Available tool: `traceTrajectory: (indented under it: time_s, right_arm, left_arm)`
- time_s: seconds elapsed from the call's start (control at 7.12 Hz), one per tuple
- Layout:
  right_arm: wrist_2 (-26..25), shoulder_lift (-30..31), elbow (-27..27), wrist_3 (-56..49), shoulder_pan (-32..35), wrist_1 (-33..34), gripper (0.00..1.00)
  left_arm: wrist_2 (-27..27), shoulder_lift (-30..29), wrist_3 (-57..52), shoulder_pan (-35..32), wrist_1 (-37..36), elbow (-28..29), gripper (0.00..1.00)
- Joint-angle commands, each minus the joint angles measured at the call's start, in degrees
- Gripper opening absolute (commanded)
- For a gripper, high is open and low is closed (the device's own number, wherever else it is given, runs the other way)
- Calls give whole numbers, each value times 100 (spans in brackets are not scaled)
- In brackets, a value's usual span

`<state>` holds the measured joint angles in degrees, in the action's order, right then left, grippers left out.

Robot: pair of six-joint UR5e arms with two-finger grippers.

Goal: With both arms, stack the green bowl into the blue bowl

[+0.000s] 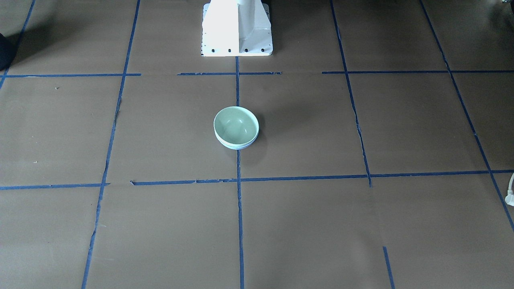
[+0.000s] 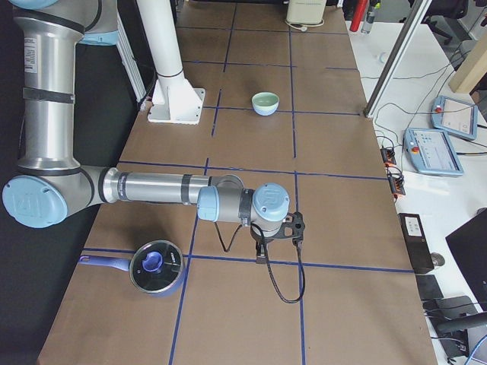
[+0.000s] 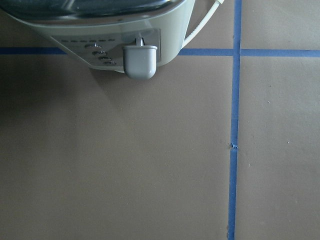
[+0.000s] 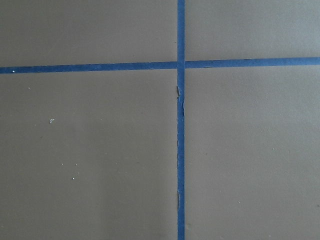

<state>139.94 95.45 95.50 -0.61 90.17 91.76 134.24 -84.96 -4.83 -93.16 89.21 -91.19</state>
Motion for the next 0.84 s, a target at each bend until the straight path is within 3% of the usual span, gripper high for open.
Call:
traceTrajectory:
  time_s: [0.0, 0.7]
  right_arm:
    - [7, 0, 4, 0, 0, 0, 100]
    - [7, 0, 48, 0, 0, 0, 100]
  left_arm:
    - [-3, -29, 0, 0, 0, 5, 100]
    - [15, -21, 0, 0, 9, 5, 100]
